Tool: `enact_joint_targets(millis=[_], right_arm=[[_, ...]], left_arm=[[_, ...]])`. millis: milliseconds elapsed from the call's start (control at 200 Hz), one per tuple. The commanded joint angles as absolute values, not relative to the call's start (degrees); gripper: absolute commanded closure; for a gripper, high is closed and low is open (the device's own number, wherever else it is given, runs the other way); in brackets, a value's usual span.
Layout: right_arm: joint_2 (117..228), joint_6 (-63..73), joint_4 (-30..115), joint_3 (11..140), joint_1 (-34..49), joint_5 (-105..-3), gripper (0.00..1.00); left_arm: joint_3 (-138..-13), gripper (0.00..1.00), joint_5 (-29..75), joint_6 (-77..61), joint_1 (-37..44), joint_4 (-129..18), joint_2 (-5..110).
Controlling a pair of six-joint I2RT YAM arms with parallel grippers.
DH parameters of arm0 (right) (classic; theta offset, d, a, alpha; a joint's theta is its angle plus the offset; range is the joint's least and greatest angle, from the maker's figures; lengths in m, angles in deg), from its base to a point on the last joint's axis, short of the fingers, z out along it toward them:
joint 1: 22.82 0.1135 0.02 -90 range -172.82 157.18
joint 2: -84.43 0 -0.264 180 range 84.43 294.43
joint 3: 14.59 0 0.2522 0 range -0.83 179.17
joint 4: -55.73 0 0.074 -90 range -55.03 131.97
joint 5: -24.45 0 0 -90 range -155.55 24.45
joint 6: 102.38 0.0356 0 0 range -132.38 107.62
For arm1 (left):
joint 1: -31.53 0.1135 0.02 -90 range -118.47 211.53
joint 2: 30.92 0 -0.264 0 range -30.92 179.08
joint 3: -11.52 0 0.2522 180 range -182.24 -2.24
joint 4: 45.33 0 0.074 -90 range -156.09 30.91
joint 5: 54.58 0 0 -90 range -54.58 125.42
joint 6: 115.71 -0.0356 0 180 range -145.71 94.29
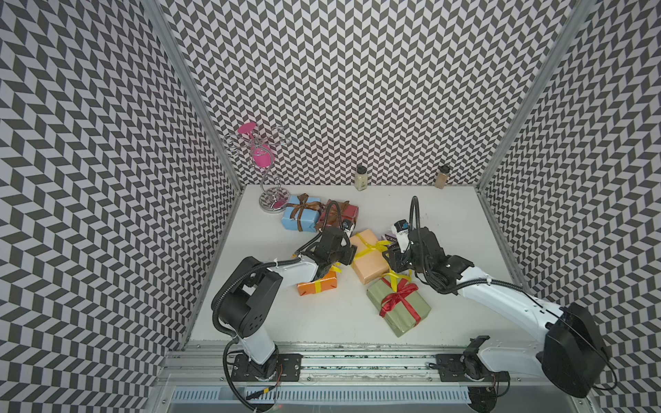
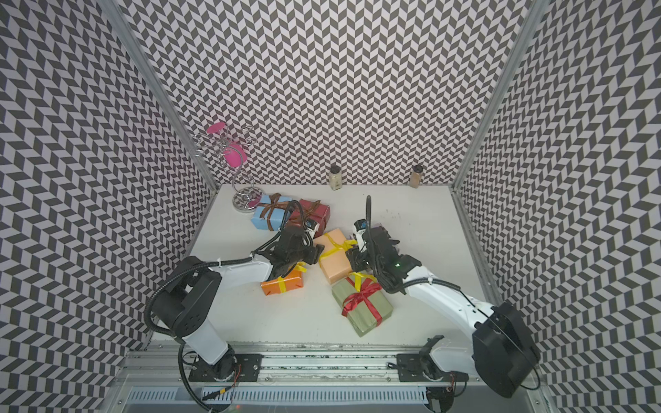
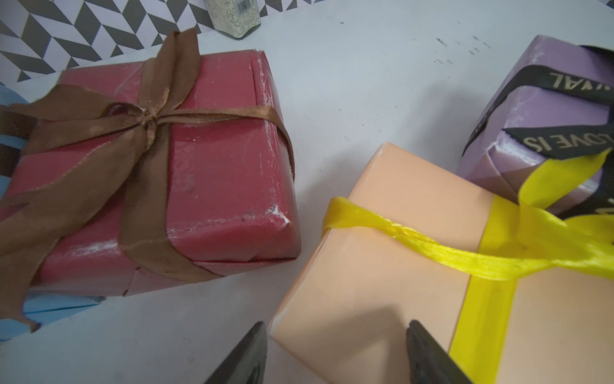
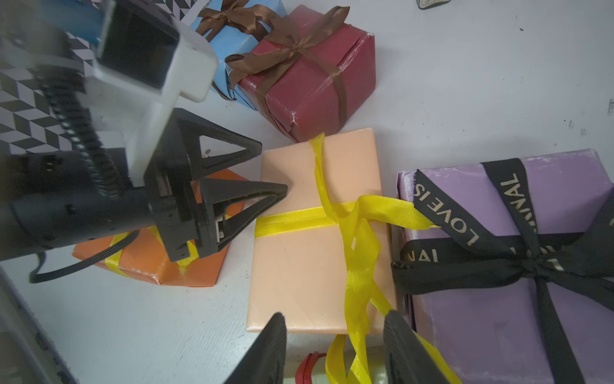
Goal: Untie the ribbon bows on the gift boxes
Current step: Untie the ribbon from the gift box.
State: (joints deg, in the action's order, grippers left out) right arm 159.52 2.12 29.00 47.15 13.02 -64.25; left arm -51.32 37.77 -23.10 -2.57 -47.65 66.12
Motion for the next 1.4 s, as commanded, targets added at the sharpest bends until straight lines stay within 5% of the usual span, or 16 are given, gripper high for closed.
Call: enact_joint_targets(millis=[0,1016,1397], right_arm=[[163.26,1.94,31.5,50.67,13.09,-65.39,0.53],[171.96,1.51,33.09,52.96,8.2,-56.96,0.7],[171.18,0.89,33.0,52.35,7.86,-56.85,0.95]], left_arm=[[-50.76,0.33,38.35,-23.23,-2.48,-49.03,65.41],[-49.97,0.33,38.43,-23.55,-2.44,-48.36,65.06],[-49.73,0.33,38.59,-23.55,-2.48,-48.37,64.8]])
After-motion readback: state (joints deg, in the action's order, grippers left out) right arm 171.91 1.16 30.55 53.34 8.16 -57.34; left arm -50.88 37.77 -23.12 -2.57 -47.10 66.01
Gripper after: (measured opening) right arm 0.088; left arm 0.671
